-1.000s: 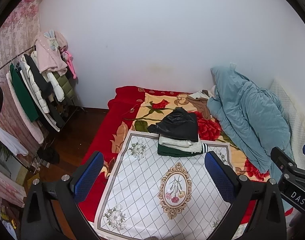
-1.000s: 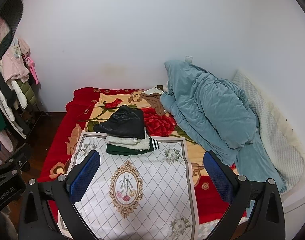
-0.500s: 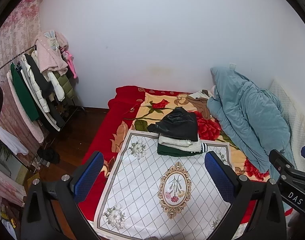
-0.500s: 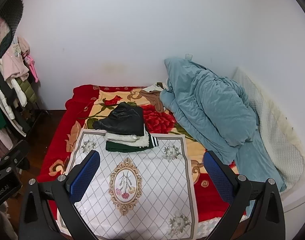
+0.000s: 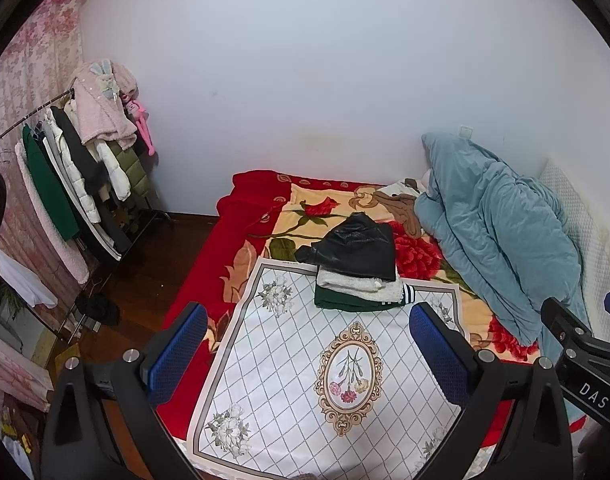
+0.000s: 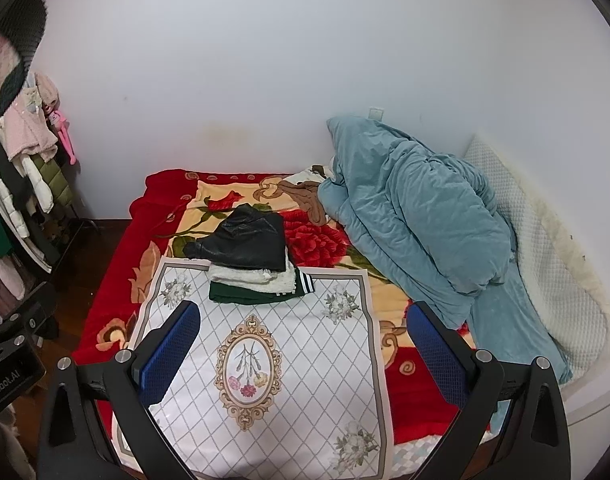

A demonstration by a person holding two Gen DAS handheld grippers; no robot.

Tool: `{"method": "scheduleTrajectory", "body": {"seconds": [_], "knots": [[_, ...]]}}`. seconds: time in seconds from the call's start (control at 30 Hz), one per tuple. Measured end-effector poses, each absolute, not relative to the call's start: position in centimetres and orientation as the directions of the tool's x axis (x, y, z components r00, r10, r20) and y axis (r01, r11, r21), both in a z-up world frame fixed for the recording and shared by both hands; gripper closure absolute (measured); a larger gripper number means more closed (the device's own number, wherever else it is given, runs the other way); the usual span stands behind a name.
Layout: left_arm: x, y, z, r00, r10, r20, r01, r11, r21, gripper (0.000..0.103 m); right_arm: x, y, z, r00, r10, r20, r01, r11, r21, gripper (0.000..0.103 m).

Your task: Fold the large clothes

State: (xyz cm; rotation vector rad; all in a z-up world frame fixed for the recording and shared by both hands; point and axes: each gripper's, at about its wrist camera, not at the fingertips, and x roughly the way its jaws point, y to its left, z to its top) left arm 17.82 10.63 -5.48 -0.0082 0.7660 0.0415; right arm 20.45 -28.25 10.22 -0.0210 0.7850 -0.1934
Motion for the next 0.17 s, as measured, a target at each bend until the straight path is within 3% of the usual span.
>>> {"method": "scheduleTrajectory", "body": {"seconds": [0.17], "knots": [[17.6, 10.75, -5.43, 0.719, 0.033, -0.694, -0.04, 0.999, 0.006, 0.0, 20.23, -28.25, 10.27, 0.694, -0.182, -0.697, 0.167, 0.982, -0.091, 0.0]]}}
